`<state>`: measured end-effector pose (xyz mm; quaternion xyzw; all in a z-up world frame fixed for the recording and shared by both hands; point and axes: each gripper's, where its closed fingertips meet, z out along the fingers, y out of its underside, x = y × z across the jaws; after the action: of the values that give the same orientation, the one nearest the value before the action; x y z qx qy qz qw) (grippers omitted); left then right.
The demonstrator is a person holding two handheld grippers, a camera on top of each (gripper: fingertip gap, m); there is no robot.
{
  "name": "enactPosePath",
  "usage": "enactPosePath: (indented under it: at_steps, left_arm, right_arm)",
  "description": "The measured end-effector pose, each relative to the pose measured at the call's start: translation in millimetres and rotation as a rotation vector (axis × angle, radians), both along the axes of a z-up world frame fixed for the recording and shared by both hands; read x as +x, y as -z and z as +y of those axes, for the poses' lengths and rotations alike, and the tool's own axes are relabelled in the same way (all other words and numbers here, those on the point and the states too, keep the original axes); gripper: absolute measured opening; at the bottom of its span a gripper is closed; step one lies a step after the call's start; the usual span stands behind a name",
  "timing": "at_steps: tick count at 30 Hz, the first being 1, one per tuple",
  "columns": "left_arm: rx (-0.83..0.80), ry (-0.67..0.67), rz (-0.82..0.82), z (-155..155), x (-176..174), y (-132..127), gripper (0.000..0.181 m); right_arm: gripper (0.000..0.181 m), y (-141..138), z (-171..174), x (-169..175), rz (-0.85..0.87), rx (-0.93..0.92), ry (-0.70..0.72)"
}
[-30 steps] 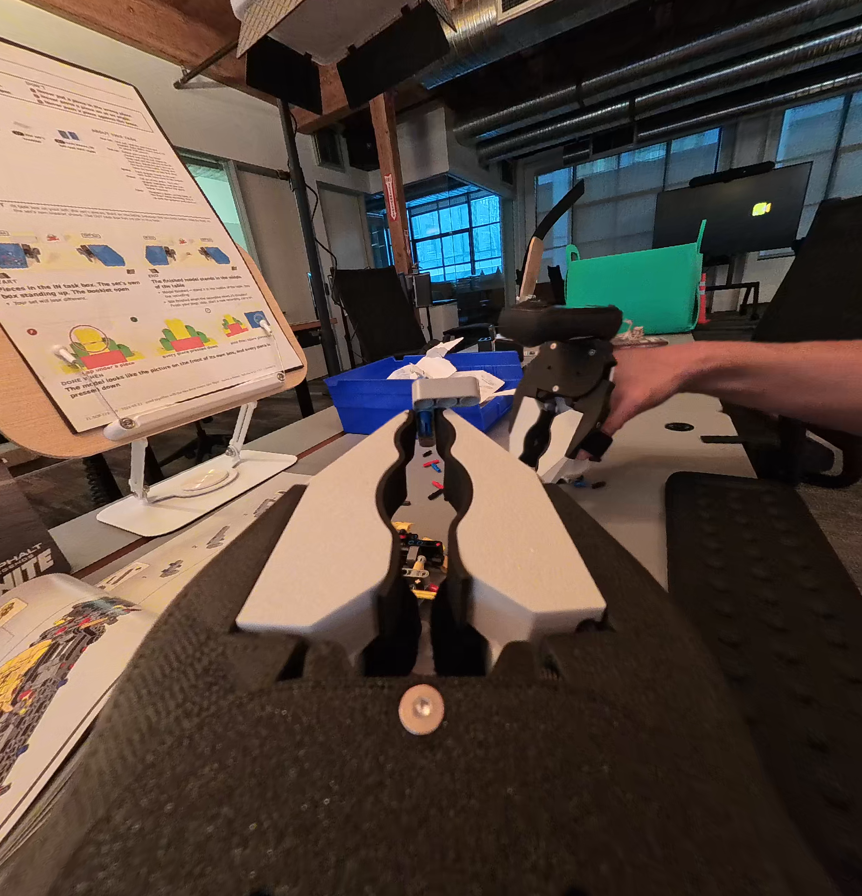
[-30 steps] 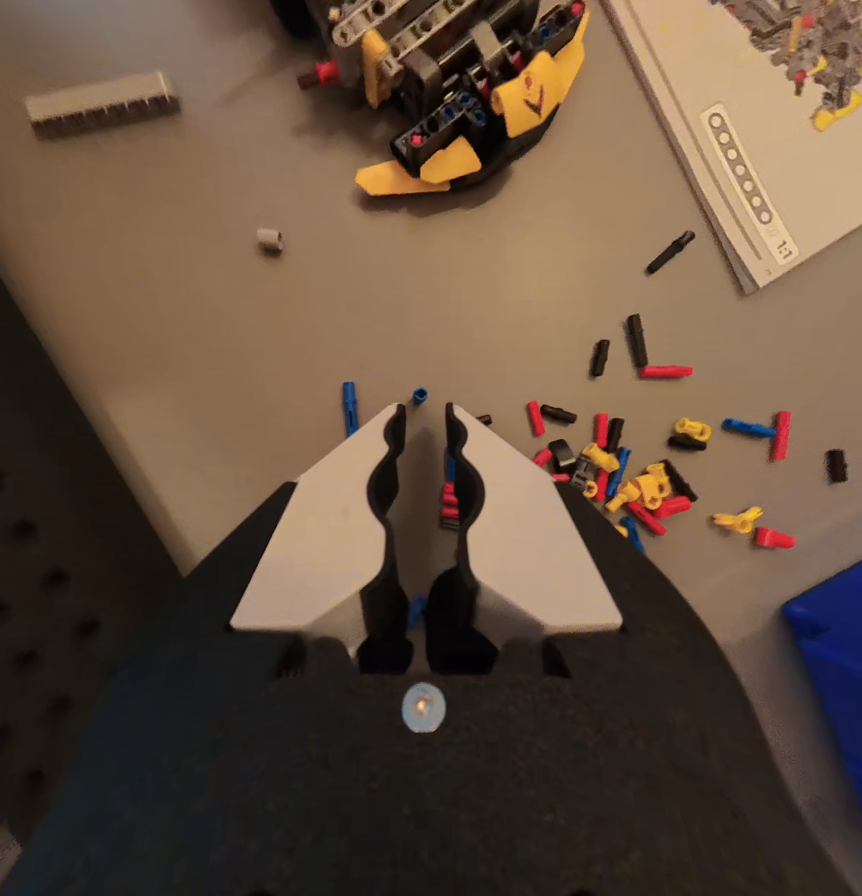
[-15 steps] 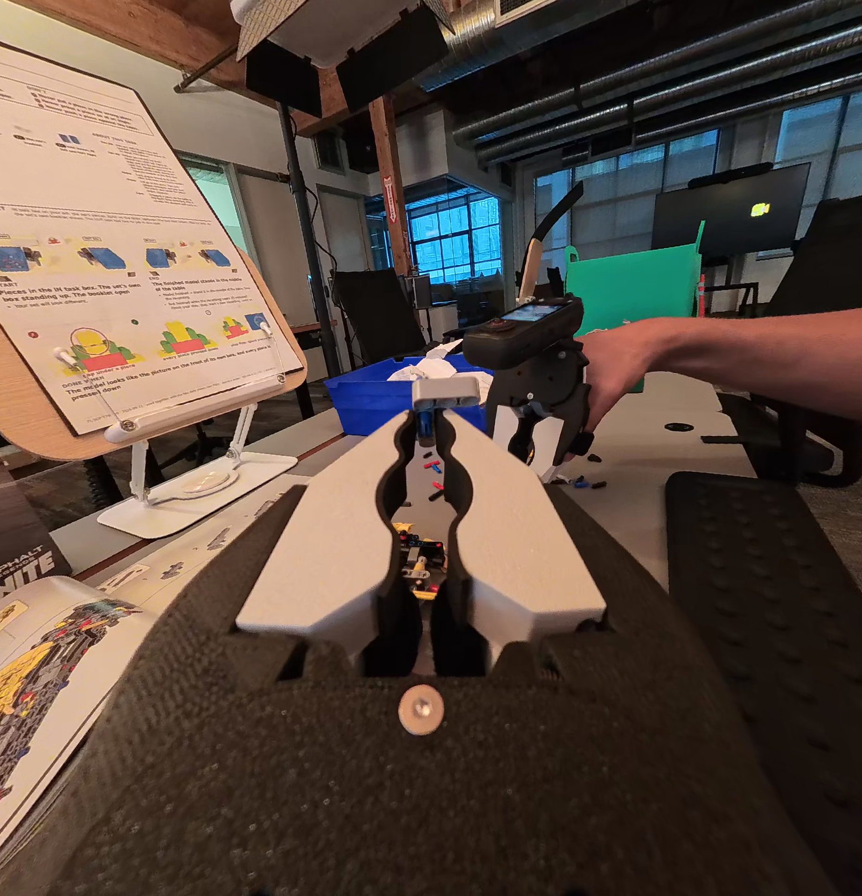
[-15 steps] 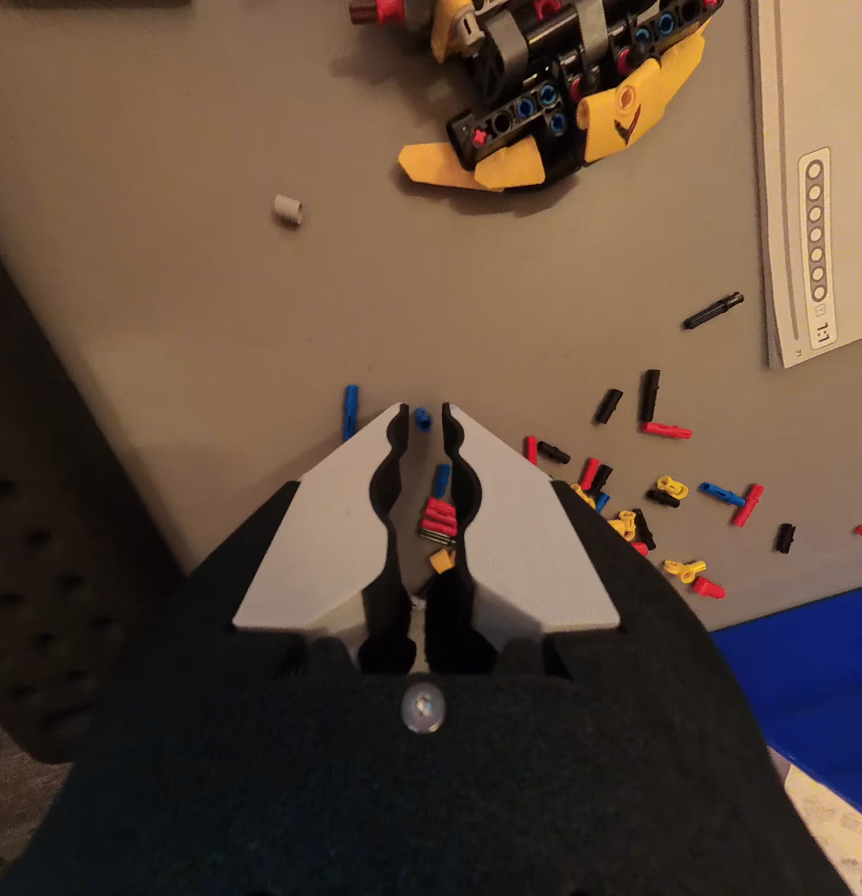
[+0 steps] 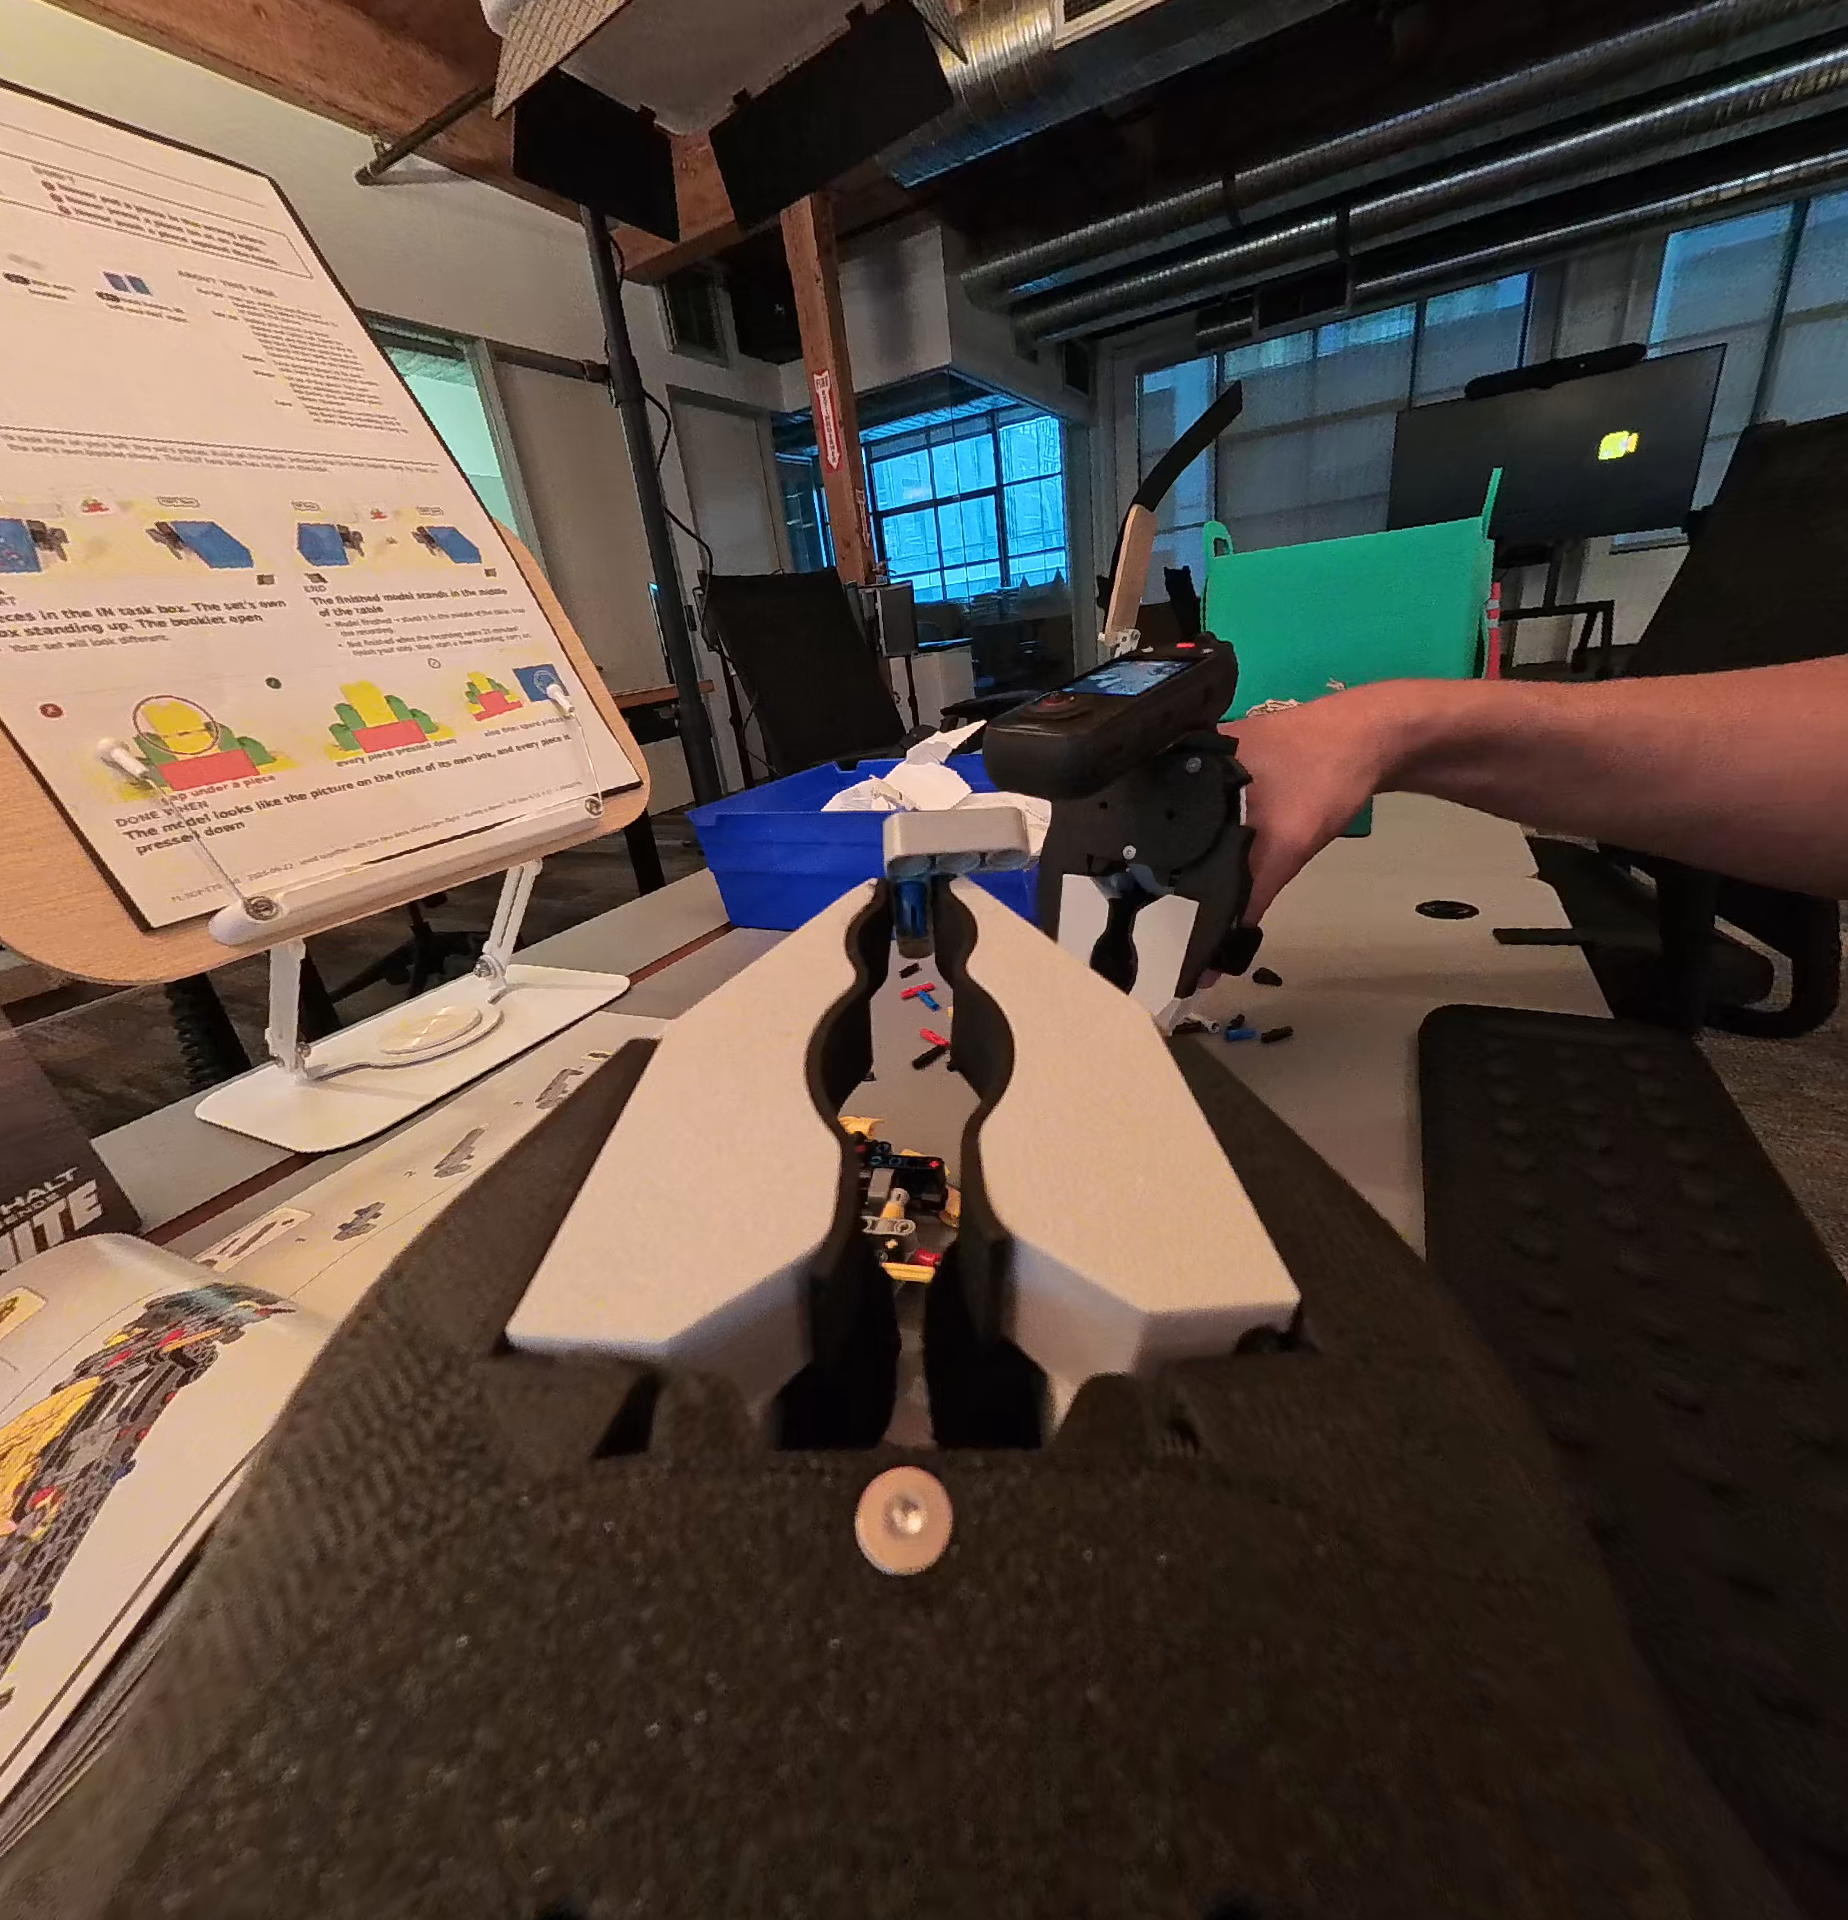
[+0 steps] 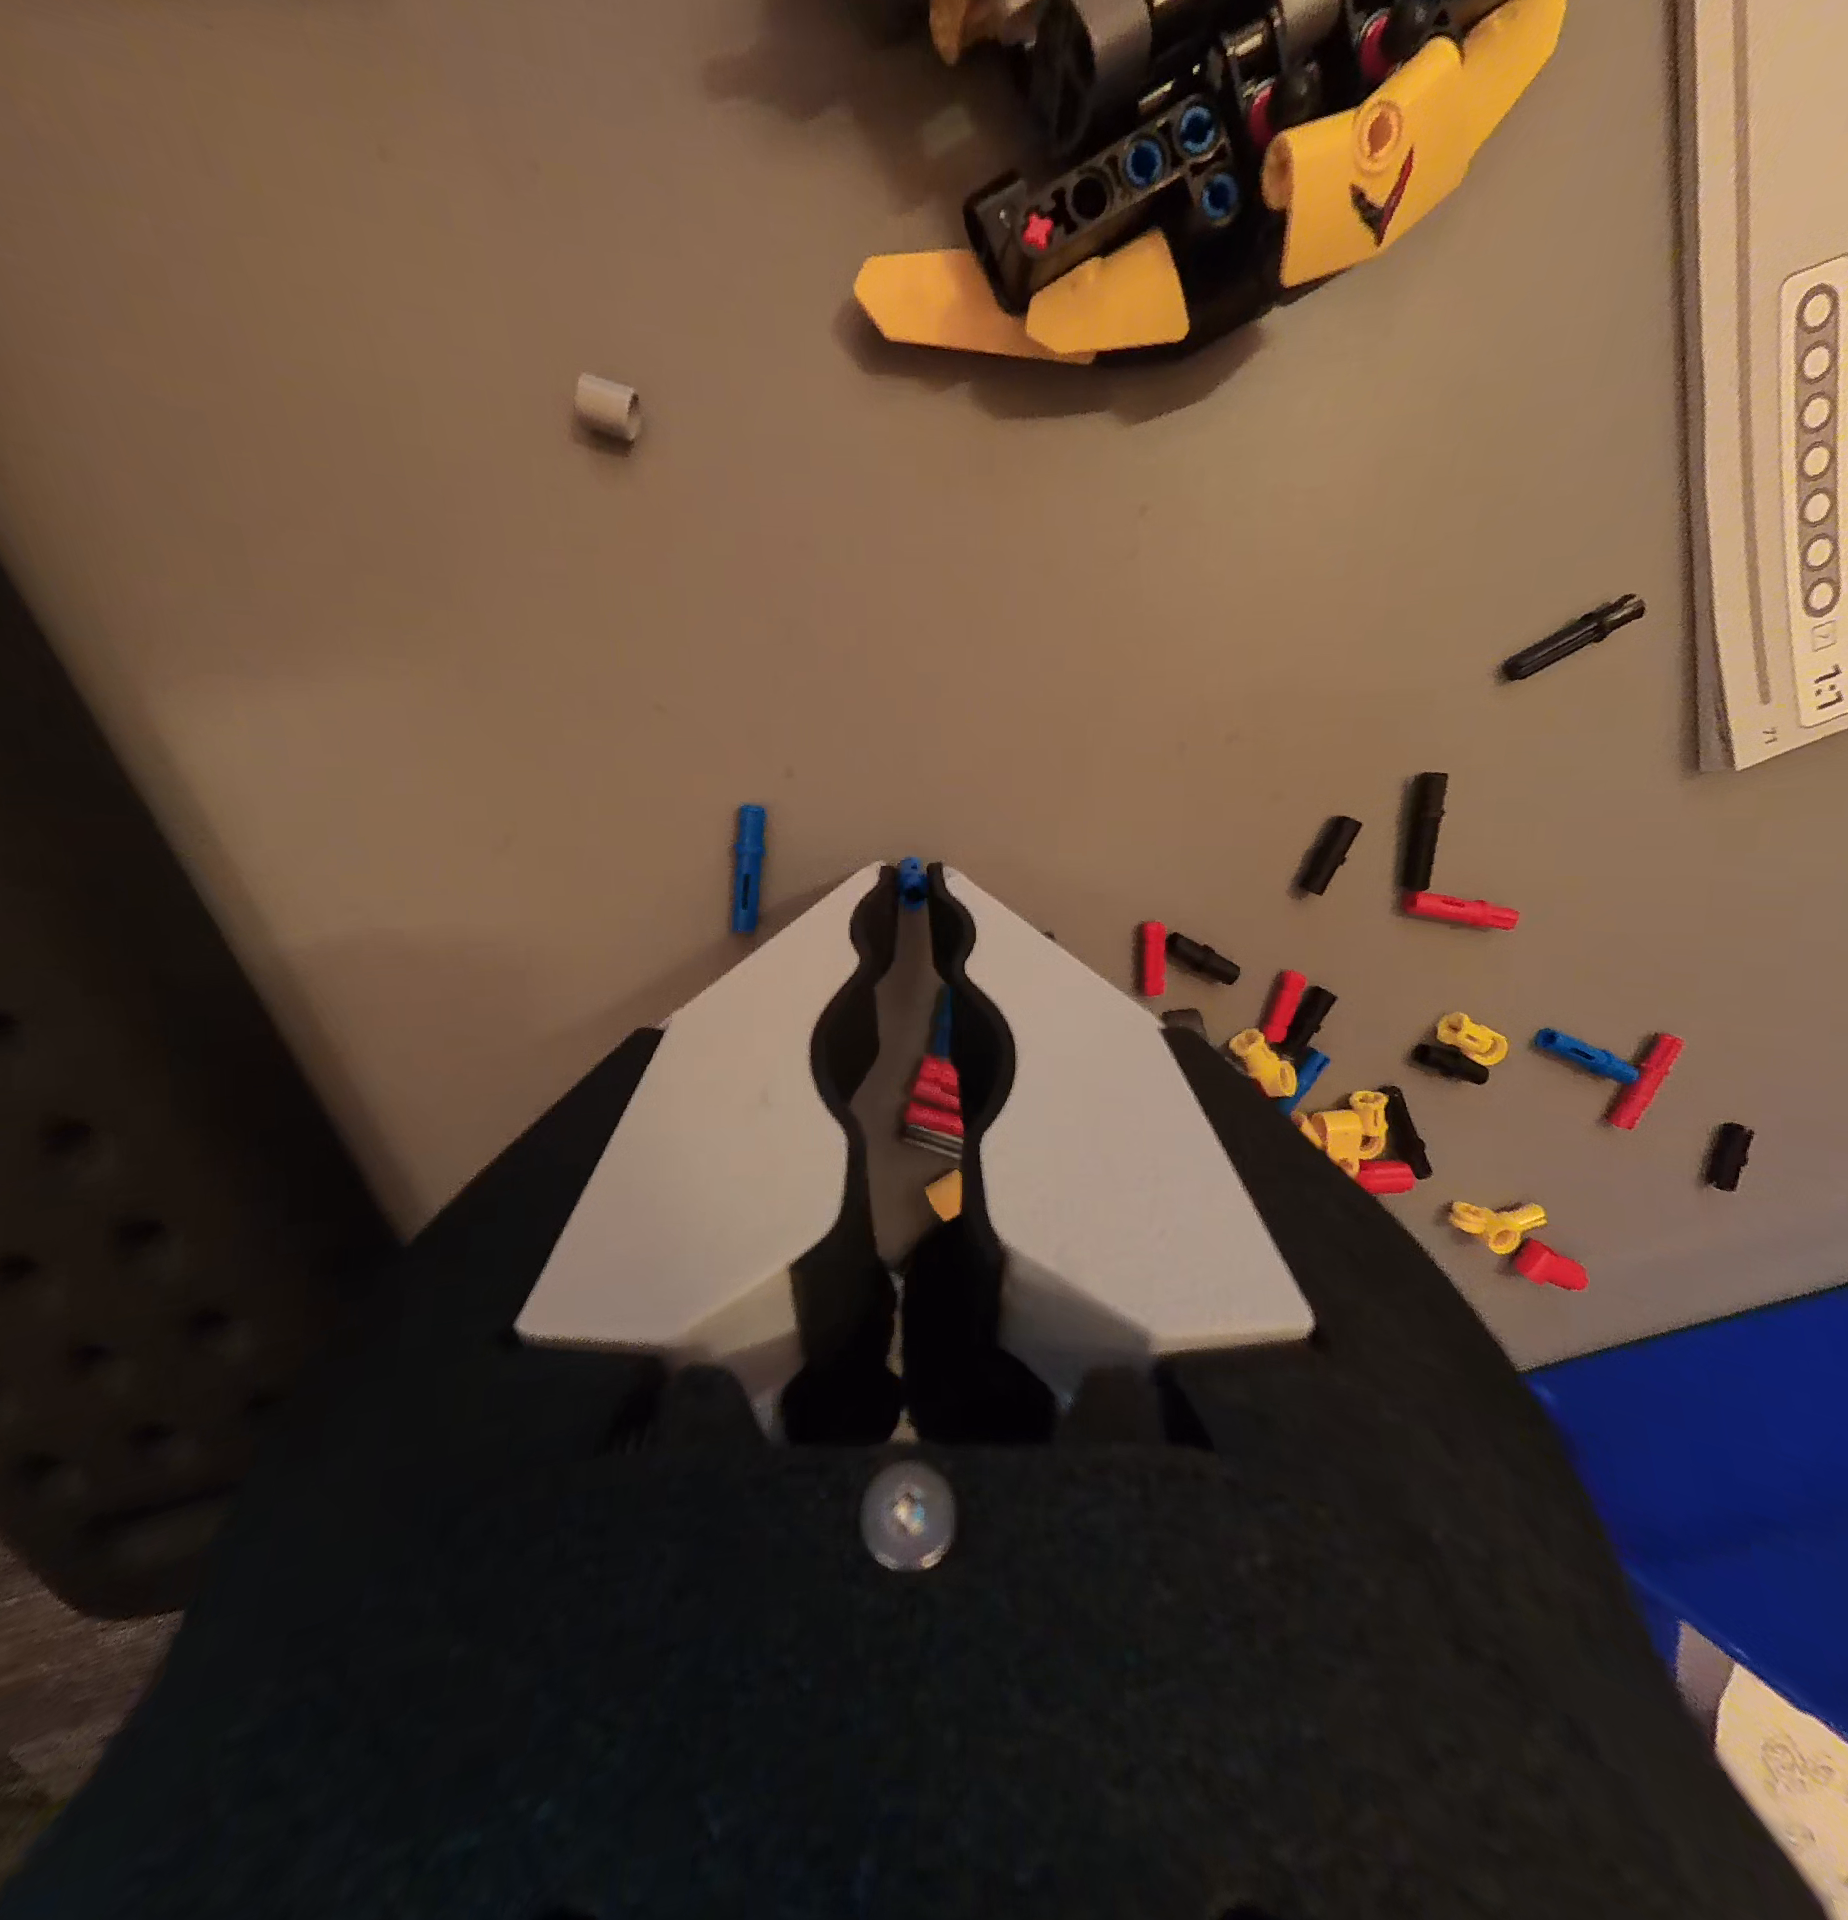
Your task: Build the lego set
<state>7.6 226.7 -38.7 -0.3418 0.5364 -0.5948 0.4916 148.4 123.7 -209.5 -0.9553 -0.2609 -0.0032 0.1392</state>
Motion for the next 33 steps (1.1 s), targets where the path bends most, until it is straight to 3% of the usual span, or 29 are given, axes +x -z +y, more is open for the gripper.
enactPosePath:
  at_steps: [5,7,9,11,13,17,23,33]
  left_arm:
    - [-0.006,0.007,-0.003,-0.6,-0.7,-0.8,0.007]
    - [-0.022,0.021,-0.008,-1.0,-1.7,-2.5,0.007]
    - [-0.042,0.045,-0.030,-2.3,-4.3,-6.6,0.007]
    - [-0.078,0.072,-0.056,-3.6,-6.7,-11.7,0.007]
    - [-0.106,0.091,-0.098,-4.6,-10.1,-18.6,0.007]
    - [-0.136,0.123,-0.117,-7.1,-12.9,-22.6,0.007]
    - [-0.105,0.139,-0.110,-11.7,-13.7,-20.6,0.007]
    - [0.096,0.065,-0.105,-24.5,-8.0,-7.7,0.007]
  right_arm:
    - [0.004,-15.2,8.7,-0.5,-0.014,0.069,0.004]
    - [0.004,-54.2,31.8,-31.1,0.117,0.252,-0.023]
    - [0.004,-117.1,54.7,-80.6,0.332,0.502,-0.085]
    - [0.004,-169.6,67.8,-112.0,0.415,0.719,-0.145]
    - [0.004,-197.0,72.8,-135.9,0.481,0.807,-0.193]
    - [0.004,-198.1,90.6,-154.1,0.480,0.795,-0.234]
    - [0.004,-192.0,96.5,-152.4,0.544,0.725,-0.241]
    - [0.004,-177.2,85.0,-150.9,0.610,0.563,-0.266]
